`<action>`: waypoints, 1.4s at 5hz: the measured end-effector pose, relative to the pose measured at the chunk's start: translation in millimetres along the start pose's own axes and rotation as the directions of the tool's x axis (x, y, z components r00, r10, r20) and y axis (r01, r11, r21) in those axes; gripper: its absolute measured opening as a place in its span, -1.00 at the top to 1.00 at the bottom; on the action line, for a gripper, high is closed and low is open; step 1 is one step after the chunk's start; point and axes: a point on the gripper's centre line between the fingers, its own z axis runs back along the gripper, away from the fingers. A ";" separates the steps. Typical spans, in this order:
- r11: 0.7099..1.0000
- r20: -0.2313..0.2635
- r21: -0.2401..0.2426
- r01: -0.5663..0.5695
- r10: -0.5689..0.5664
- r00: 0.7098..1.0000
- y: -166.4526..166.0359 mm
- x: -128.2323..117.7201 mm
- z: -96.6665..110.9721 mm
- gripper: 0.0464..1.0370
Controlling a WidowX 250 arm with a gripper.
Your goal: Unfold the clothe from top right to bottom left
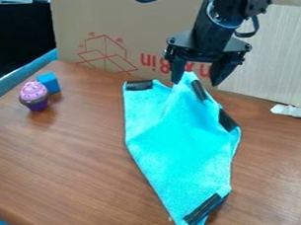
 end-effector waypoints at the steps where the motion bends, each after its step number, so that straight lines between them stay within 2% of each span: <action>1: 1.000 0.008 0.019 -0.019 0.019 1.000 4.0 -4.7 -8.4 -0.94; 3: 0.998 0.030 0.040 -0.046 0.045 0.999 8.0 -11.8 -24.7 -0.85; 4: 0.996 0.045 0.034 -0.084 0.083 0.996 7.4 -11.6 -27.6 -0.25; 5: 0.997 0.042 0.017 -0.077 0.077 0.996 4.7 -12.5 -28.6 0.29; 6: 0.996 0.040 0.018 -0.087 0.086 0.995 5.6 -14.0 -30.5 0.77; 7: 0.995 0.029 0.013 -0.097 0.096 0.995 5.7 -13.6 -29.7 0.95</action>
